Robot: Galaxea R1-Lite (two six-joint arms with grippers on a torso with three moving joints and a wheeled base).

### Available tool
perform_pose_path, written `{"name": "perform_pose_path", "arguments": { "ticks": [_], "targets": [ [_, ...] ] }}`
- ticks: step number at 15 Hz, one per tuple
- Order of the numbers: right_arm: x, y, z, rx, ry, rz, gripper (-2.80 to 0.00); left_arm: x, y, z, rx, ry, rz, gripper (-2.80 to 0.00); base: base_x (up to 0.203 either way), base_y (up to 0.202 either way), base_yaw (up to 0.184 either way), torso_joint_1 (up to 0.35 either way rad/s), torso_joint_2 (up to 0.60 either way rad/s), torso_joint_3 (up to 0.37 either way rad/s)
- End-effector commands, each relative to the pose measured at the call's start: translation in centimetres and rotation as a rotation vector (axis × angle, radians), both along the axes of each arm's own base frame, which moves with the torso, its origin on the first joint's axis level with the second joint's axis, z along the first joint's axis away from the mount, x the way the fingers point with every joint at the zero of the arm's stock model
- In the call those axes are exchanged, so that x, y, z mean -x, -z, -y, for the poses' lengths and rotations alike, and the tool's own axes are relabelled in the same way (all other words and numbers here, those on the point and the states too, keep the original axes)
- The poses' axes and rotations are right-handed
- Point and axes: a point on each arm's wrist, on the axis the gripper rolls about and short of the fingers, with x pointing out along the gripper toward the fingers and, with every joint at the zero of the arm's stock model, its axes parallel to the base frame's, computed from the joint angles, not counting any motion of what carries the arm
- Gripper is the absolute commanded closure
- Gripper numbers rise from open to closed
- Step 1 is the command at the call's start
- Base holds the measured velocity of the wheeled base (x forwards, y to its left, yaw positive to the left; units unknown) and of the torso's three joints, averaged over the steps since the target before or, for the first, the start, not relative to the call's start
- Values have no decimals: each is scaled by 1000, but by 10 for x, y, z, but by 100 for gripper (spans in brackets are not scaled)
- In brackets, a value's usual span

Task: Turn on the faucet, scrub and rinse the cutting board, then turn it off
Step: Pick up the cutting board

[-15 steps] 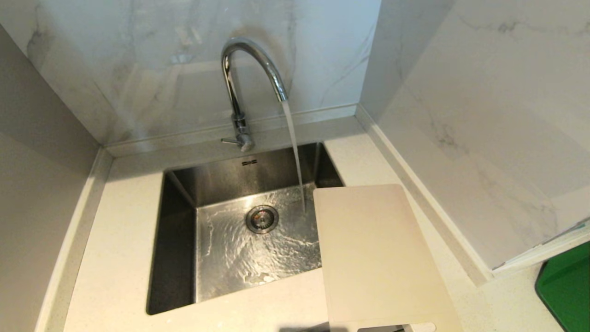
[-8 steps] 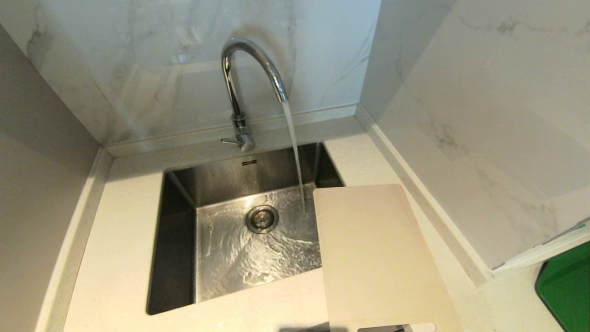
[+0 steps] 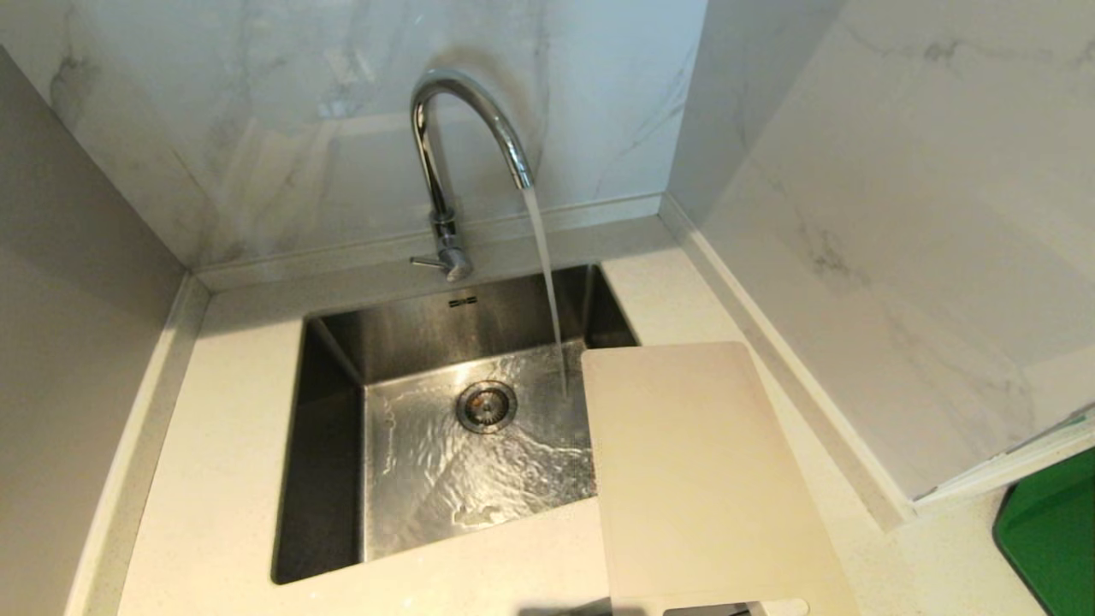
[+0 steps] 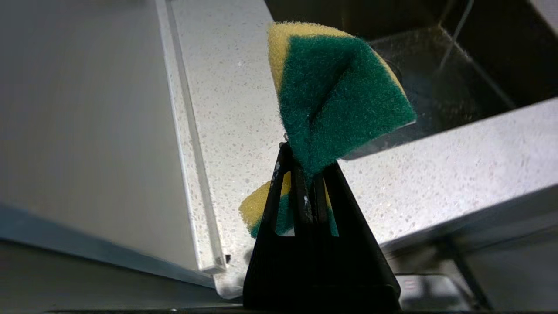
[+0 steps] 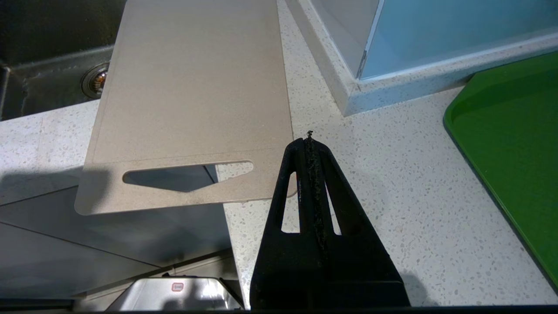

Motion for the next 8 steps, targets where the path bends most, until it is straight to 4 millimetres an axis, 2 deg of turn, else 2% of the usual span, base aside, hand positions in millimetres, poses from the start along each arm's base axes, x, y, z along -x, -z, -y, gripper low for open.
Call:
{"name": "perform_pose_path", "arguments": {
  "ticks": [1,8],
  "targets": [
    [0,0,0,0,0,1,0,0,0,0,27,-7,0,0,0,0,0,0,0,0],
    [0,0,0,0,0,1,0,0,0,0,21,-4,0,0,0,0,0,0,0,0]
  ]
}}
